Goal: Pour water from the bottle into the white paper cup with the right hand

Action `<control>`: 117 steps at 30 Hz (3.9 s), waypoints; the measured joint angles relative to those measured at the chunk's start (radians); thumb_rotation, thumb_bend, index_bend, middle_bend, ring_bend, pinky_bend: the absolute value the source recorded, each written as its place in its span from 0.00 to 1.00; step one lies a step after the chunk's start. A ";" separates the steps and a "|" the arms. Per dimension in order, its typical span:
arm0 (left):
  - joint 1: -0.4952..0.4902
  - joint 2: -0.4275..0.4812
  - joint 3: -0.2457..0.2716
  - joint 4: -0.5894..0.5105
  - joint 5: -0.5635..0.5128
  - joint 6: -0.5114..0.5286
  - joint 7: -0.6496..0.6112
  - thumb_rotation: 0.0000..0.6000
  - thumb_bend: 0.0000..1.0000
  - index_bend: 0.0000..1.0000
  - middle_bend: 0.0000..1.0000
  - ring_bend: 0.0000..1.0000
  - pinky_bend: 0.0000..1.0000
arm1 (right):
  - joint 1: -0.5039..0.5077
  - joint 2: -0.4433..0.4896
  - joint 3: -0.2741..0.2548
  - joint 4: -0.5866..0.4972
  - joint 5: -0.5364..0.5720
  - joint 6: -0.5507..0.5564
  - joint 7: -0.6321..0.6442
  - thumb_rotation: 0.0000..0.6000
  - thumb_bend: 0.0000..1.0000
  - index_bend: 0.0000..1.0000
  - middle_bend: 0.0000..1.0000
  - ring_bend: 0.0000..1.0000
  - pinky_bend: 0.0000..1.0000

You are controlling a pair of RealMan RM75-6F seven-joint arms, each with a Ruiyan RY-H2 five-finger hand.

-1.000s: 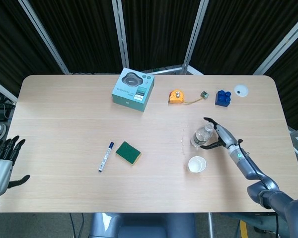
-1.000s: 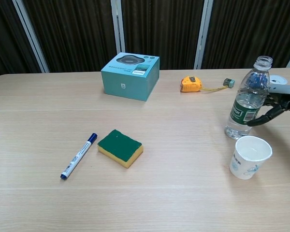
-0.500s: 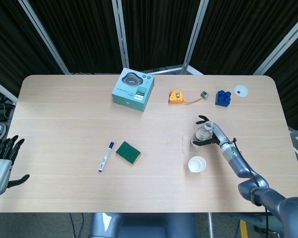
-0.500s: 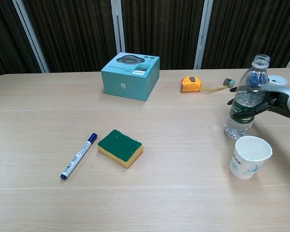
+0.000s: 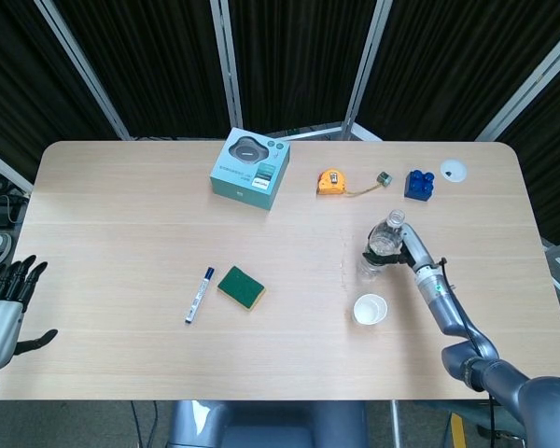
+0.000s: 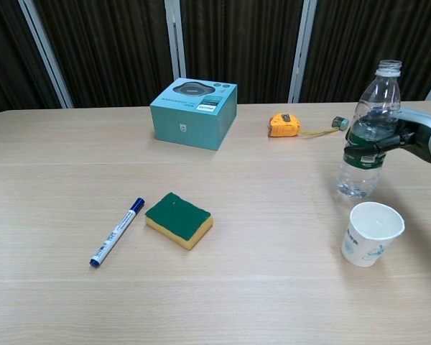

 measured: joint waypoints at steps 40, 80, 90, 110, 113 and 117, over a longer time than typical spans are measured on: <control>0.016 0.036 0.016 -0.051 0.064 0.048 -0.038 1.00 0.00 0.00 0.00 0.00 0.00 | -0.200 0.246 -0.187 -0.143 -0.210 0.380 -0.976 1.00 0.53 0.55 0.65 0.58 0.48; 0.020 0.036 0.022 -0.055 0.058 0.036 -0.020 1.00 0.00 0.00 0.00 0.00 0.00 | -0.210 0.191 -0.163 -0.117 -0.173 0.386 -1.355 1.00 0.53 0.55 0.66 0.59 0.49; 0.019 0.037 0.022 -0.056 0.056 0.033 -0.017 1.00 0.00 0.00 0.00 0.00 0.00 | -0.213 0.199 -0.160 -0.154 -0.165 0.384 -1.433 1.00 0.53 0.55 0.66 0.60 0.49; 0.019 0.040 0.023 -0.060 0.055 0.030 -0.019 1.00 0.00 0.00 0.00 0.00 0.00 | -0.213 0.211 -0.154 -0.187 -0.163 0.392 -1.511 1.00 0.53 0.55 0.66 0.60 0.49; 0.019 0.040 0.022 -0.060 0.054 0.030 -0.019 1.00 0.00 0.00 0.00 0.00 0.00 | -0.212 0.217 -0.153 -0.205 -0.161 0.391 -1.526 1.00 0.53 0.55 0.66 0.60 0.49; 0.019 0.041 0.022 -0.061 0.053 0.030 -0.020 1.00 0.00 0.00 0.00 0.00 0.00 | -0.212 0.222 -0.151 -0.218 -0.158 0.388 -1.535 1.00 0.53 0.55 0.66 0.60 0.49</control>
